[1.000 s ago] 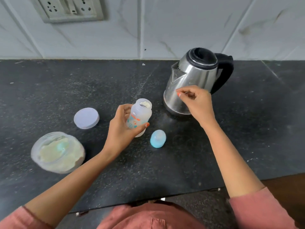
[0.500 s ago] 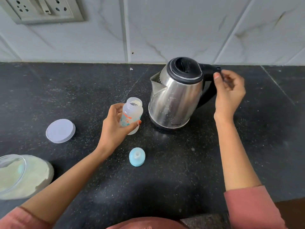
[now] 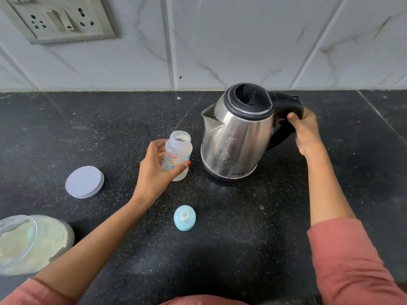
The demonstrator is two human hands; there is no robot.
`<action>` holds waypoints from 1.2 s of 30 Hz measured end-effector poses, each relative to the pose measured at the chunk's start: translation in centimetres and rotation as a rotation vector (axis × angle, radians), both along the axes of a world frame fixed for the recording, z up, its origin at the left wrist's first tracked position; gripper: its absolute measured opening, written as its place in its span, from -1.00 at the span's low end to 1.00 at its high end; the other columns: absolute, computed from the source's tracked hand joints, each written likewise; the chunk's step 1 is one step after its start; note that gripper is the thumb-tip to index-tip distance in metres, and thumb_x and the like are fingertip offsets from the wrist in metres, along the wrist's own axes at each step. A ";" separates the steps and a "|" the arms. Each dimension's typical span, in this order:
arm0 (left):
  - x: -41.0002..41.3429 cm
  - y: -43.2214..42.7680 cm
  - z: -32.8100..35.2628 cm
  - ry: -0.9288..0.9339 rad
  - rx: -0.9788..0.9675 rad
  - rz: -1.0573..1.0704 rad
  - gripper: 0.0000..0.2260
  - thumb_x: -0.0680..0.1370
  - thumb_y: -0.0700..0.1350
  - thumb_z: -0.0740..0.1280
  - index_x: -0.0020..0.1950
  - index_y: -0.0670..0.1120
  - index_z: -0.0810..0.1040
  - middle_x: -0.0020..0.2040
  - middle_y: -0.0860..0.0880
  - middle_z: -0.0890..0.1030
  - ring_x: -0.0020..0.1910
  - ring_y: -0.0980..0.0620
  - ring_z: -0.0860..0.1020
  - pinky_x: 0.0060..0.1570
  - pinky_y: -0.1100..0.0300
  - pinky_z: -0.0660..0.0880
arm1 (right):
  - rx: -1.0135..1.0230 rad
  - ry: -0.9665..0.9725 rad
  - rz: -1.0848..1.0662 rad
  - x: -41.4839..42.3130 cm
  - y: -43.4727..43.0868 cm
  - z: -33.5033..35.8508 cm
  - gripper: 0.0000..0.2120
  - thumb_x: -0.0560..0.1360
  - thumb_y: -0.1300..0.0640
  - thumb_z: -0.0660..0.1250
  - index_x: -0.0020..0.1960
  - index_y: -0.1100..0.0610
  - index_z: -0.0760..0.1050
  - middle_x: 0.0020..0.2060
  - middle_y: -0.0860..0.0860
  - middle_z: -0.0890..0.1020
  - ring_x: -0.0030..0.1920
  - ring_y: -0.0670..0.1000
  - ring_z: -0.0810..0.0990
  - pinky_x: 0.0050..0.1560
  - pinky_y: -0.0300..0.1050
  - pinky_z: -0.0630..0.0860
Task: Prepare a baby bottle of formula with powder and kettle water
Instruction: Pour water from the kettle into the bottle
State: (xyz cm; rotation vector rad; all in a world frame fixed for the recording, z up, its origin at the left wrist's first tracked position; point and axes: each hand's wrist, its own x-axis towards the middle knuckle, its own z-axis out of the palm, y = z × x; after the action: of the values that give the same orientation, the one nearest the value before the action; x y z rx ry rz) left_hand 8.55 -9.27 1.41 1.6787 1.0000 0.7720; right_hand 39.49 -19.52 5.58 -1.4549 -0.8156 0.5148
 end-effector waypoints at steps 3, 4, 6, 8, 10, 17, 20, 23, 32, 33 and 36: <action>0.0 -0.1 0.1 0.000 -0.005 0.005 -0.50 0.33 -0.13 0.52 0.13 0.06 0.33 0.07 0.19 0.48 0.14 0.10 0.50 0.09 0.26 0.43 | 0.013 0.032 0.074 0.4 0.3 0.0 -0.52 -0.03 -0.42 0.47 -0.23 -0.17 0.64 -0.30 -0.24 0.68 -0.16 -0.25 0.61 -0.03 -0.31 0.51; 0.0 0.0 0.1 -0.002 -0.007 0.006 -0.50 0.33 -0.13 0.52 0.13 0.06 0.33 0.07 0.19 0.48 0.15 0.10 0.50 0.09 0.26 0.43 | 0.021 0.041 0.084 0.5 0.4 0.0 -0.54 -0.02 -0.40 0.48 -0.25 -0.15 0.64 -0.35 -0.22 0.67 -0.24 -0.23 0.61 -0.11 -0.33 0.51; -0.1 0.1 0.1 -0.002 -0.007 0.010 -0.49 0.33 -0.14 0.52 0.14 0.06 0.33 0.09 0.16 0.48 0.16 0.09 0.49 0.10 0.26 0.43 | 0.048 0.071 0.086 0.6 0.5 -0.1 -0.56 -0.01 -0.37 0.51 -0.31 -0.08 0.63 -0.47 -0.16 0.62 -0.43 -0.20 0.54 -0.35 -0.36 0.45; -0.2 0.3 0.1 0.002 -0.001 0.019 -0.49 0.33 -0.14 0.52 0.14 0.05 0.33 0.10 0.15 0.48 0.15 0.11 0.49 0.10 0.27 0.43 | 0.080 0.106 0.096 0.4 0.4 -0.1 -0.59 0.00 -0.35 0.52 -0.35 -0.07 0.62 -0.51 -0.16 0.59 -0.48 -0.21 0.49 -0.45 -0.37 0.39; -0.3 0.6 0.1 0.002 -0.003 0.032 -0.49 0.32 -0.15 0.53 0.15 0.05 0.34 0.09 0.17 0.49 0.13 0.12 0.50 0.11 0.26 0.44 | 0.109 0.123 0.092 -0.1 0.2 0.0 -0.60 -0.01 -0.35 0.51 -0.38 -0.08 0.61 -0.54 -0.17 0.57 -0.50 -0.23 0.47 -0.48 -0.39 0.36; -0.4 1.5 -0.3 0.037 0.015 0.040 -0.48 0.32 -0.11 0.53 0.22 0.04 0.41 0.17 0.07 0.55 0.15 0.10 0.53 0.15 0.11 0.49 | 0.213 0.114 0.027 -2.0 -0.8 0.0 -0.66 0.05 -0.32 0.51 -0.36 -0.11 0.62 -0.52 -0.20 0.58 -0.49 -0.25 0.47 -0.47 -0.36 0.35; -0.6 1.7 -0.5 0.054 0.029 0.040 -0.47 0.32 -0.11 0.53 0.24 0.03 0.45 0.15 0.04 0.59 0.13 0.12 0.54 0.18 0.07 0.49 | 0.221 0.078 0.016 -3.1 -0.8 0.8 -0.68 0.07 -0.31 0.51 -0.38 -0.09 0.61 -0.58 -0.18 0.54 -0.57 -0.21 0.41 -0.58 -0.36 0.29; -1.0 1.9 -0.6 0.081 0.045 0.054 -0.44 0.31 -0.09 0.54 0.27 -0.02 0.46 0.15 0.04 0.58 0.14 0.12 0.53 0.20 0.09 0.47 | 0.212 0.018 0.027 -4.0 -0.3 1.9 -0.71 0.09 -0.30 0.50 -0.38 -0.11 0.61 -0.58 -0.19 0.54 -0.58 -0.20 0.40 -0.59 -0.37 0.28; -3.1 2.5 -0.6 0.123 0.081 0.117 -0.45 0.33 -0.12 0.53 0.28 0.00 0.46 0.13 0.09 0.53 0.11 0.12 0.50 0.09 0.27 0.40 | 0.140 -0.109 0.118 -5.6 1.6 4.6 -0.73 0.12 -0.27 0.50 -0.30 -0.13 0.63 -0.53 -0.19 0.57 -0.57 -0.19 0.39 -0.56 -0.37 0.29; -3.3 2.5 -0.7 0.127 0.082 0.124 -0.45 0.33 -0.14 0.52 0.28 -0.01 0.46 0.11 0.09 0.52 0.11 0.12 0.49 0.08 0.27 0.39 | 0.131 -0.119 0.127 -5.8 1.8 4.8 -0.73 0.12 -0.27 0.50 -0.29 -0.14 0.63 -0.53 -0.19 0.57 -0.57 -0.19 0.39 -0.56 -0.37 0.30; -3.9 2.7 -0.8 0.142 0.089 0.140 -0.44 0.33 -0.16 0.52 0.29 -0.03 0.45 0.10 0.09 0.51 0.09 0.10 0.48 0.06 0.28 0.37 | 0.102 -0.150 0.156 -6.0 2.3 5.4 -0.74 0.12 -0.26 0.51 -0.28 -0.15 0.63 -0.52 -0.19 0.58 -0.56 -0.19 0.41 -0.56 -0.36 0.30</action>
State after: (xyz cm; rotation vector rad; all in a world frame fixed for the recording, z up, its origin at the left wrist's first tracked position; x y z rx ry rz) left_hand 4.63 -6.58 0.65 1.7736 1.2080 0.8072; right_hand 33.53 -17.24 11.03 -1.3541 -1.0659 0.4773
